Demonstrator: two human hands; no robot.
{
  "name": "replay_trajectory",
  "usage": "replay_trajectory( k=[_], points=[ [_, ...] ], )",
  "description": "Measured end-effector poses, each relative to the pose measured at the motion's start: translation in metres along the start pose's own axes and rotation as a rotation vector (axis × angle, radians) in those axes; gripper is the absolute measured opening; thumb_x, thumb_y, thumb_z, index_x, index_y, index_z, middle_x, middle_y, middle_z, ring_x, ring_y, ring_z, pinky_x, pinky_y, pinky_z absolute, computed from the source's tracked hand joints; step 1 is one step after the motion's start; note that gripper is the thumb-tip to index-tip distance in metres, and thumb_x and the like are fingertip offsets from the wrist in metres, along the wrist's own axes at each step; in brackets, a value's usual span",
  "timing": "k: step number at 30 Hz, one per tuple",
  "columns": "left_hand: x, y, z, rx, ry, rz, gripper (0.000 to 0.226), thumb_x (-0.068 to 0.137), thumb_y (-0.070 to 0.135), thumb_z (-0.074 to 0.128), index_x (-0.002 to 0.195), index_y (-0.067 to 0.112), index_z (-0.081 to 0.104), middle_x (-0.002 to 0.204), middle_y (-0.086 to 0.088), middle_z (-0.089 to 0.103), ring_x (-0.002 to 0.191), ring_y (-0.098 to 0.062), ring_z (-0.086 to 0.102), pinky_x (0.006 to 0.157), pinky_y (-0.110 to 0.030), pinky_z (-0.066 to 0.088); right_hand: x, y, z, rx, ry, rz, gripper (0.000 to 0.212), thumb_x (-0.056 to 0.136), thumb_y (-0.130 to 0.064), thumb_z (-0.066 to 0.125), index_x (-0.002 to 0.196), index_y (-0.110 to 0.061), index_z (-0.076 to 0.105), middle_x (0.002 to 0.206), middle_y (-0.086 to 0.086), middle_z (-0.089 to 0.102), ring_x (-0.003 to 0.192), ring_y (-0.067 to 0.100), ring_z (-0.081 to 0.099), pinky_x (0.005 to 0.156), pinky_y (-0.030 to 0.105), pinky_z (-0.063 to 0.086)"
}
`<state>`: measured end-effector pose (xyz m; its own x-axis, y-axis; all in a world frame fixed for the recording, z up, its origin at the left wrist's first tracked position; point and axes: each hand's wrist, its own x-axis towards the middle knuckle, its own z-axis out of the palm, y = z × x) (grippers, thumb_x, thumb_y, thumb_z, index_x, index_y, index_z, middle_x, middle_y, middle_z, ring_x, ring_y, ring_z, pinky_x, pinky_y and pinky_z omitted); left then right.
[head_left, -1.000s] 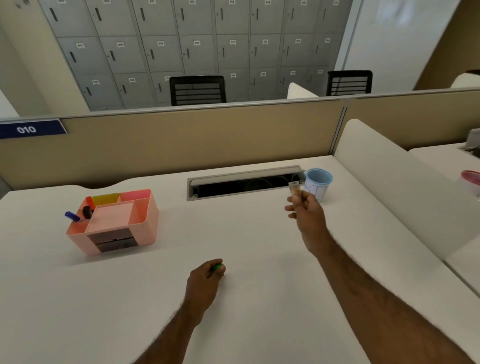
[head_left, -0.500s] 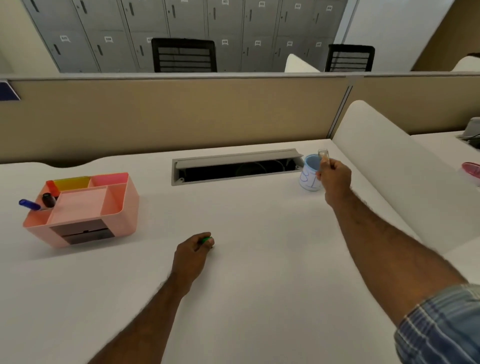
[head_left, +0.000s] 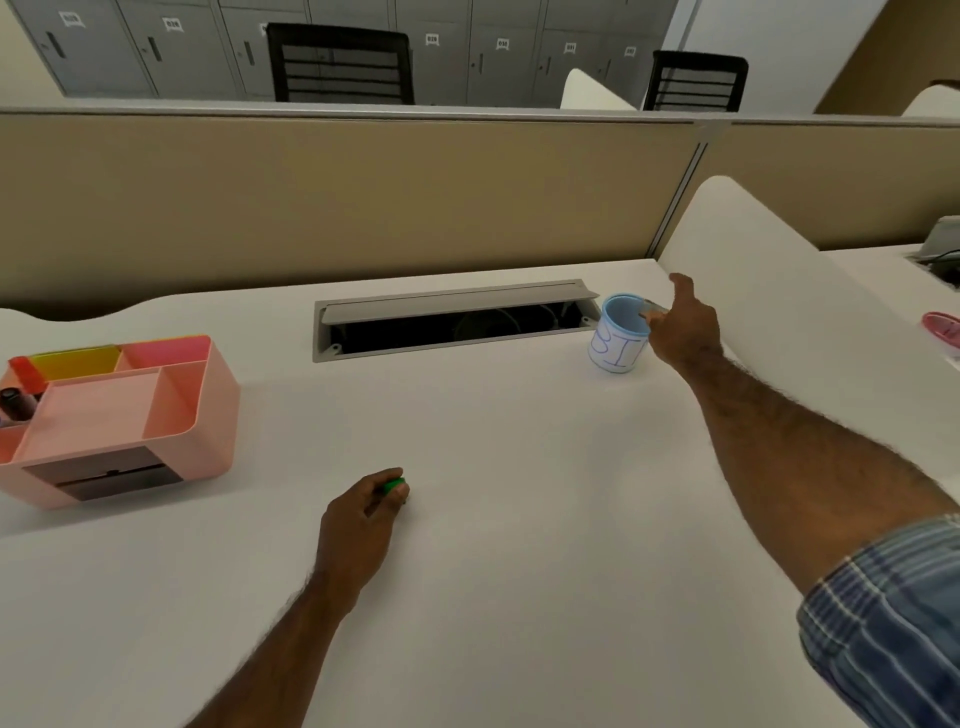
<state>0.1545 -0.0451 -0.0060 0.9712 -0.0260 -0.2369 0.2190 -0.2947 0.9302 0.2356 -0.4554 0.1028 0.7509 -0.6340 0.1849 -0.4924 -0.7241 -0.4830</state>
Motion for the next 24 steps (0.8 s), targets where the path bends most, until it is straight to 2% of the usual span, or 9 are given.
replay_trajectory(
  k=[3,6,10,13,16,21,24],
  points=[
    [-0.001,-0.003,-0.001,0.004,0.007,0.0,0.019,0.087,0.03,0.069,0.105,0.033,0.071,0.096,0.014,0.074,0.093,0.005,0.066,0.079,-0.017,0.044,0.005,0.003,0.004,-0.06,-0.063,0.046,0.06,0.091,-0.018,0.061,0.146,-0.012,0.035,0.122,0.026,0.063,0.114,0.042,0.058,0.092,0.043,0.049],
    [0.001,-0.004,0.0,0.008,0.006,0.004,0.019,0.087,0.031,0.069,0.106,0.035,0.07,0.097,0.011,0.074,0.094,-0.001,0.067,0.079,-0.019,0.045,0.009,0.005,0.005,-0.111,-0.063,0.015,0.058,0.091,-0.014,0.061,0.144,-0.013,0.039,0.12,0.024,0.064,0.113,0.041,0.058,0.092,0.043,0.049],
    [0.002,-0.002,0.0,0.012,0.001,0.007,0.019,0.087,0.031,0.069,0.105,0.035,0.07,0.097,0.01,0.074,0.095,-0.004,0.067,0.082,-0.021,0.045,0.012,0.007,0.0,-0.174,-0.102,-0.078,0.032,0.092,-0.014,0.055,0.122,-0.004,0.061,0.117,0.023,0.066,0.109,0.041,0.06,0.09,0.042,0.048],
    [0.001,-0.001,0.0,0.005,0.0,0.004,0.018,0.087,0.029,0.068,0.104,0.036,0.07,0.098,0.012,0.073,0.097,-0.004,0.066,0.084,-0.022,0.045,0.012,0.007,-0.002,-0.176,-0.105,-0.088,0.032,0.092,-0.016,0.054,0.121,-0.004,0.064,0.119,0.018,0.066,0.111,0.037,0.06,0.09,0.038,0.047],
    [0.001,-0.001,0.0,0.007,0.003,0.001,0.019,0.087,0.029,0.068,0.106,0.033,0.07,0.099,0.012,0.073,0.097,-0.004,0.066,0.085,-0.022,0.045,0.014,0.005,-0.005,-0.186,-0.085,-0.081,0.036,0.092,-0.017,0.057,0.126,-0.004,0.061,0.124,0.021,0.064,0.116,0.039,0.057,0.094,0.039,0.045],
    [0.0,0.0,0.0,0.014,0.004,-0.001,0.021,0.087,0.03,0.068,0.108,0.032,0.071,0.1,0.011,0.073,0.096,-0.003,0.065,0.083,-0.02,0.044,0.017,0.002,-0.007,-0.329,-0.159,-0.127,0.028,0.088,-0.009,0.058,0.114,-0.002,0.064,0.119,0.019,0.066,0.111,0.038,0.059,0.09,0.038,0.048],
    [0.0,-0.001,0.0,0.006,0.005,-0.012,0.022,0.087,0.03,0.068,0.109,0.031,0.071,0.101,0.008,0.074,0.099,-0.006,0.066,0.086,-0.024,0.046,0.017,0.001,-0.007,-0.379,-0.16,-0.158,0.026,0.088,-0.007,0.057,0.112,-0.001,0.064,0.116,0.02,0.066,0.109,0.039,0.058,0.088,0.038,0.048]
  ],
)
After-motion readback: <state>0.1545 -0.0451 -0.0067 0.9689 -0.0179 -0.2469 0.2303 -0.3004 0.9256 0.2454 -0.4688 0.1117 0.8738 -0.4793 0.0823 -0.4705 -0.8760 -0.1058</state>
